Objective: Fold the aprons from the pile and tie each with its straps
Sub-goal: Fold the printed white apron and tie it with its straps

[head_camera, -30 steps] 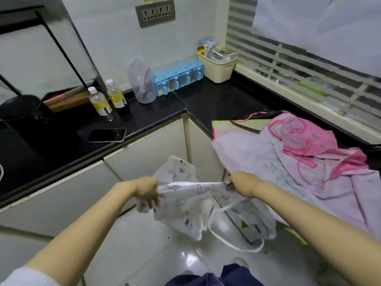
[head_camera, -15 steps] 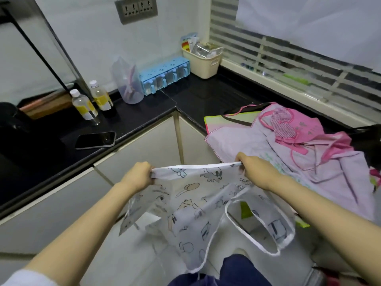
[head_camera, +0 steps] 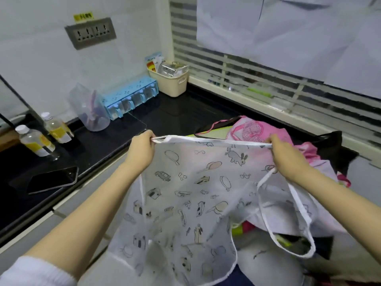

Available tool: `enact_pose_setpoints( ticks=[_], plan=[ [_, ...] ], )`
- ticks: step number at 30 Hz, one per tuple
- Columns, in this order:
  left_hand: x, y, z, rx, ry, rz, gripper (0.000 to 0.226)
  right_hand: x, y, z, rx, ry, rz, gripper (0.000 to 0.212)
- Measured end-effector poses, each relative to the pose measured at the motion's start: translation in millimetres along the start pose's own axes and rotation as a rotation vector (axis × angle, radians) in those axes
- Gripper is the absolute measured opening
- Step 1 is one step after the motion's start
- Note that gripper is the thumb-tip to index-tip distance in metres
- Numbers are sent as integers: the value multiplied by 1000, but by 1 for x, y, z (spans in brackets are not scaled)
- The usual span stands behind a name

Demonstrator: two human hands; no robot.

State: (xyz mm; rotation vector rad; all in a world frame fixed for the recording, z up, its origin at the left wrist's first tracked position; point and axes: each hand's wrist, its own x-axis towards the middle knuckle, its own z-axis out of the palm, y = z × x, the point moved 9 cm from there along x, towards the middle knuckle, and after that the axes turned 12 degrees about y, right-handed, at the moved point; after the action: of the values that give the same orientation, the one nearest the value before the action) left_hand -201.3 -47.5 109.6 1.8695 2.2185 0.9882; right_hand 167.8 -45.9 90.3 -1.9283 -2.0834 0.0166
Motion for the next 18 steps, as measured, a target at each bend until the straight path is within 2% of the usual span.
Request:
enact_pose_setpoints(
  ticks=[1, 5, 11, 17, 18],
  plan=[
    [14, 19, 2, -38, 38, 23, 13, 12, 12, -9, -4, 39, 13, 13],
    [61, 90, 25, -175, 102, 81, 11, 58, 67, -35, -31, 161, 76, 33],
    [106, 194, 90, -300, 62, 216, 11, 97, 141, -52, -201, 257, 96, 43],
    [96, 275, 192, -381, -206, 255, 19, 106, 205, -18, -371, 44, 193, 18],
    [91, 281, 205, -365, -236, 268, 20, 104, 206, -11, -345, 23, 193, 23]
  ],
)
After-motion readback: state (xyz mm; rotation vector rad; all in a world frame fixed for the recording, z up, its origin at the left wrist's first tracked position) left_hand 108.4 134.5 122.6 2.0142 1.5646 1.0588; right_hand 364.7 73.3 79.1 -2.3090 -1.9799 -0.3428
